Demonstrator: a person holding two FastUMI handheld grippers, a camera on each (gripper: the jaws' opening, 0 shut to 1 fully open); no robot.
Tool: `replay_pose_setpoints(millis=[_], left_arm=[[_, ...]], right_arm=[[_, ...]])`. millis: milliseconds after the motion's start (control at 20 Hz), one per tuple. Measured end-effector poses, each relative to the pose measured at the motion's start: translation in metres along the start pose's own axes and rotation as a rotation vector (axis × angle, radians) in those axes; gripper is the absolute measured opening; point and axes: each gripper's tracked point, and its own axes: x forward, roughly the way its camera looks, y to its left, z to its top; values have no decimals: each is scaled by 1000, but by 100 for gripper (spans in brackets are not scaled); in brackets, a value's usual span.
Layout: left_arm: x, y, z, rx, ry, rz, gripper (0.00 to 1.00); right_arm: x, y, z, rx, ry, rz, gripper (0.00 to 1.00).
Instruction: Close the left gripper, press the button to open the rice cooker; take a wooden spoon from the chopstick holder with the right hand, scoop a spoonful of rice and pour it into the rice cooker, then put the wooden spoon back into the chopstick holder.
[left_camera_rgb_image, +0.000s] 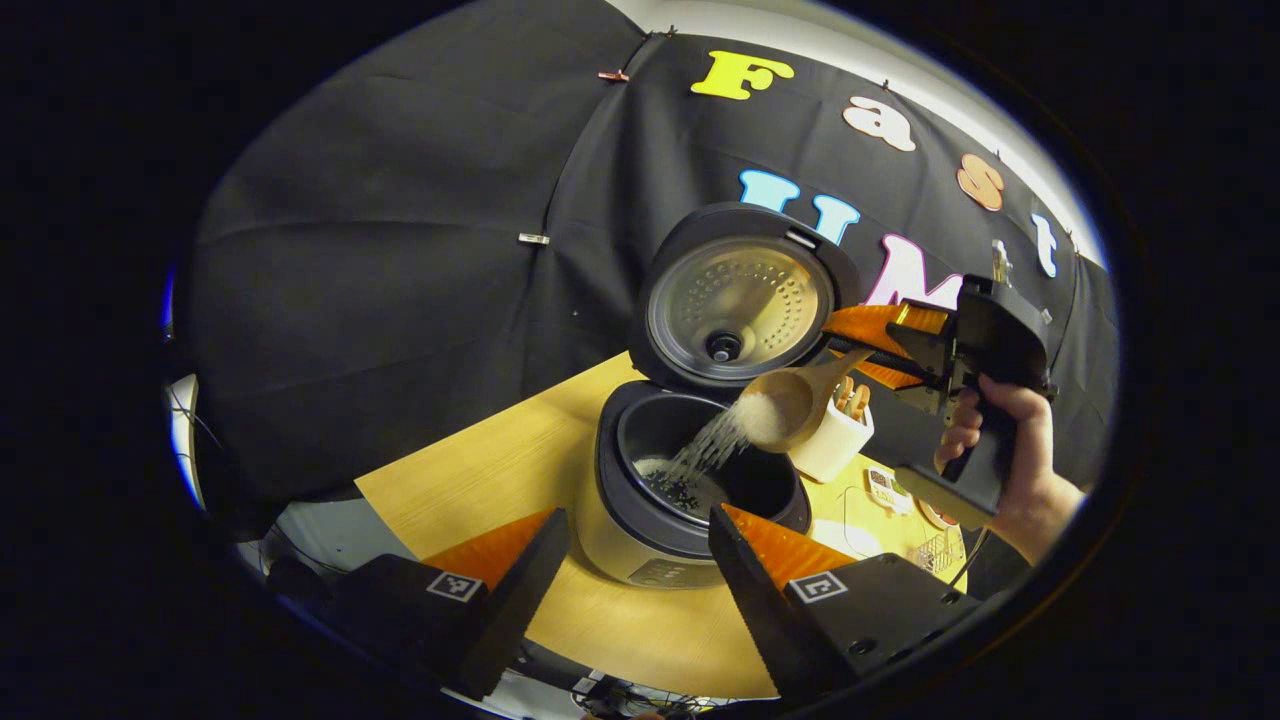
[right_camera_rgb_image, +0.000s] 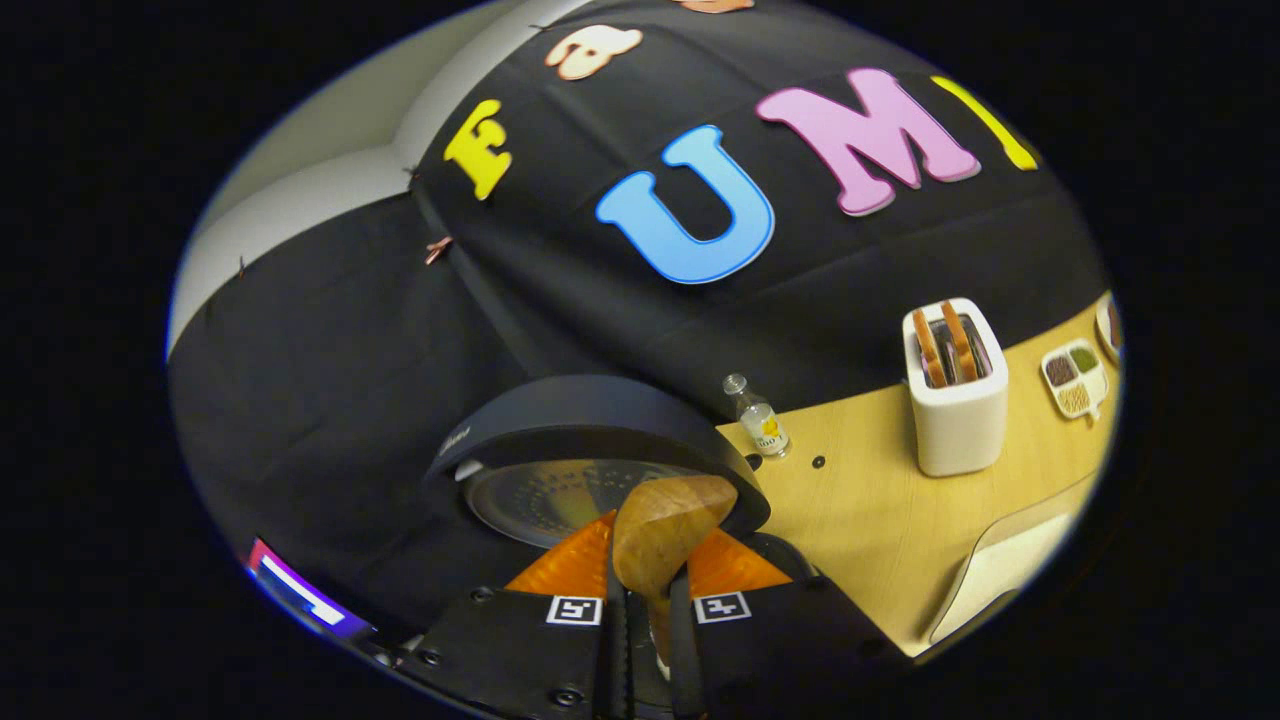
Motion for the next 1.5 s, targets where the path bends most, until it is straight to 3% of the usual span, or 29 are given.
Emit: replay_pose_setpoints(millis=[300,500,800,900,1050,1150,1500], left_arm=[[4,2,-1,-4,3,2,95],[5,3,-1,5,2,1,95],[3,10,-2,1,-2,11,92],[0,10,-3,19,-12,17,95],[1,11,-2,63,-22,22,92],[-2,8,-2,76,-27,16,95],[-6,-16,-2,90,-52,-30,95]], right_arm=[[4,12,-22,-236,6,62,19],[3,29,-41,-439,12,150,19],[-7,46,-75,-611,57,272,19],[-5,44,-84,-651,77,294,19],[-1,44,-90,-598,109,289,19],[-5,40,-83,-535,102,260,19],[-36,5,-11,-201,13,105,19]])
